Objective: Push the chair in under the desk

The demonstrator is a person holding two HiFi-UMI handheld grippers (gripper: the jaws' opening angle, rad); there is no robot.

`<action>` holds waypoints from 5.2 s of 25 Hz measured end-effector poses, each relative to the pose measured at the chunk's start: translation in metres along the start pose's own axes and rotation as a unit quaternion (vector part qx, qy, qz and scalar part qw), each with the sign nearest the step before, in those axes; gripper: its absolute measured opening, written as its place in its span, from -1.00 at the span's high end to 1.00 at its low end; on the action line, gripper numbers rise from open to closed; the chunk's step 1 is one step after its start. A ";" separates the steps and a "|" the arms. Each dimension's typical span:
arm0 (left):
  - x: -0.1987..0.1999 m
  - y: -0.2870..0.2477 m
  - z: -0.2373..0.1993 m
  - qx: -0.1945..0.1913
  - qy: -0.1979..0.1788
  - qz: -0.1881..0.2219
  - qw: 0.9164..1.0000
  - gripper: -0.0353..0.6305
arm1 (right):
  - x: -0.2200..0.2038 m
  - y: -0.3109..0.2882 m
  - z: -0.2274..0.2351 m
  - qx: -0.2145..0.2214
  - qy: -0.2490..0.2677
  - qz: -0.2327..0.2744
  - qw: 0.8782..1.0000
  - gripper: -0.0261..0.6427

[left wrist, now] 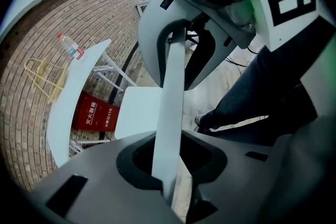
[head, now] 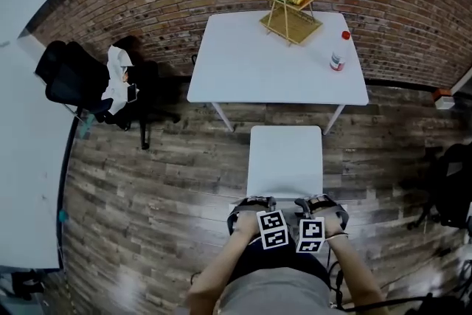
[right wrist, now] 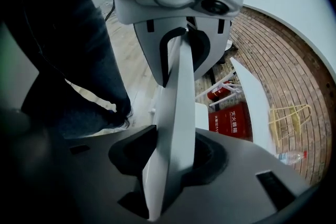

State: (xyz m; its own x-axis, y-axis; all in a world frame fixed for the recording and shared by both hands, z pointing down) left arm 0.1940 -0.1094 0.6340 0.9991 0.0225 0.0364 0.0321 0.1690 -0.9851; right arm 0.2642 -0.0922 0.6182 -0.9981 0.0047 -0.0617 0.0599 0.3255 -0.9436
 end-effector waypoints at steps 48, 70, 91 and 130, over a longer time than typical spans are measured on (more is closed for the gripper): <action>-0.020 -0.066 -0.361 0.032 -0.020 -0.012 0.999 0.52 | 0.015 -0.123 0.345 -0.002 -0.034 -0.020 0.999 0.43; -0.021 -0.060 -0.383 0.079 -0.002 0.023 0.997 0.38 | 0.014 -0.119 0.359 -0.052 -0.084 0.016 0.995 0.28; -0.045 0.097 -0.395 0.201 0.280 0.288 0.893 0.83 | -0.008 0.020 0.396 -0.147 -0.462 0.339 0.806 0.78; -0.057 0.130 -0.353 0.258 0.506 0.381 0.730 0.85 | -0.005 0.051 0.376 -0.192 -0.575 0.360 0.710 0.88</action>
State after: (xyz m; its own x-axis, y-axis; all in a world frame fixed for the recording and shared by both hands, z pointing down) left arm 0.1513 -0.4368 0.4448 0.2402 -0.3914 -0.8883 -0.2980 0.8412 -0.4512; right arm 0.2778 -0.4314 0.4483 -0.0262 -0.4027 -0.9150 0.3188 0.8641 -0.3894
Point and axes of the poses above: the fingertips, and each gripper's own axes: y backward along the fingers, z to its right, x out of its top, the point moved 7 cm from there along y, backward along the fingers, and after that the axes turned 12 degrees about -z, right-handed, at the moved point
